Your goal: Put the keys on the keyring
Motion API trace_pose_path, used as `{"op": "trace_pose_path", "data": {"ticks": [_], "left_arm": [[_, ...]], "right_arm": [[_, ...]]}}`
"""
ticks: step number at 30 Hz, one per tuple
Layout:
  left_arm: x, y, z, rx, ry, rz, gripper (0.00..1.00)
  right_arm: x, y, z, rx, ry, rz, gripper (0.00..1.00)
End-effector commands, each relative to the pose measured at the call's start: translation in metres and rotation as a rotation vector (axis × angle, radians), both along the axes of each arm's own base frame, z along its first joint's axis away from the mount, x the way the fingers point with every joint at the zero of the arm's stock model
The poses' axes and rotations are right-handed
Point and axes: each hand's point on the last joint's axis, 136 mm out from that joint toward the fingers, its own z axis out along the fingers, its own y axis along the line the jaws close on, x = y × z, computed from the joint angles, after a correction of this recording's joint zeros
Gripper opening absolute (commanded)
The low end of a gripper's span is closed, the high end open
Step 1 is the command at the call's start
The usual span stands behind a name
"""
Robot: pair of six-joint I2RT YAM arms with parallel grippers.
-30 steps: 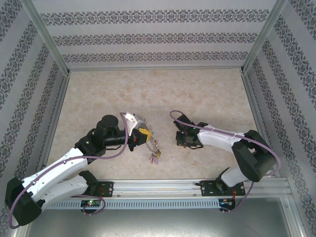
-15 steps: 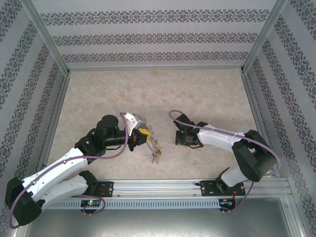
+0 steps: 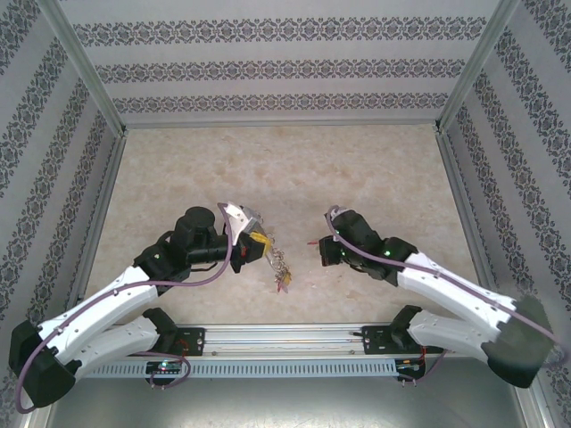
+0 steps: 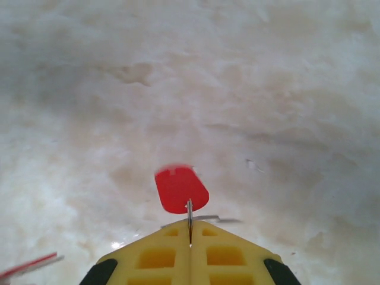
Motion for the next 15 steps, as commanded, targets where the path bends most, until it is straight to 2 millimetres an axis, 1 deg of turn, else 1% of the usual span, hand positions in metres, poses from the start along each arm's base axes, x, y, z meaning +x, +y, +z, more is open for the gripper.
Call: {"op": "trace_pose_path", "data": {"ticks": [1,5,10,15], "left_arm": [[-0.001,0.008,0.040,-0.032,-0.103,0.011,0.00],[-0.008,0.017,0.052,-0.013,-0.136,0.009,0.00],[-0.021,0.017,0.065,-0.021,-0.153,-0.044,0.00],[-0.022,0.025,0.058,0.086,-0.151,-0.050,0.00]], "right_arm": [[-0.026,0.013,0.025,0.001,-0.076,0.199,0.00],[-0.052,0.038,0.058,0.043,-0.229,0.414,0.00],[-0.084,0.068,0.086,0.080,-0.406,0.656,0.00],[-0.098,0.078,0.110,0.142,-0.516,0.765,0.00]]}}
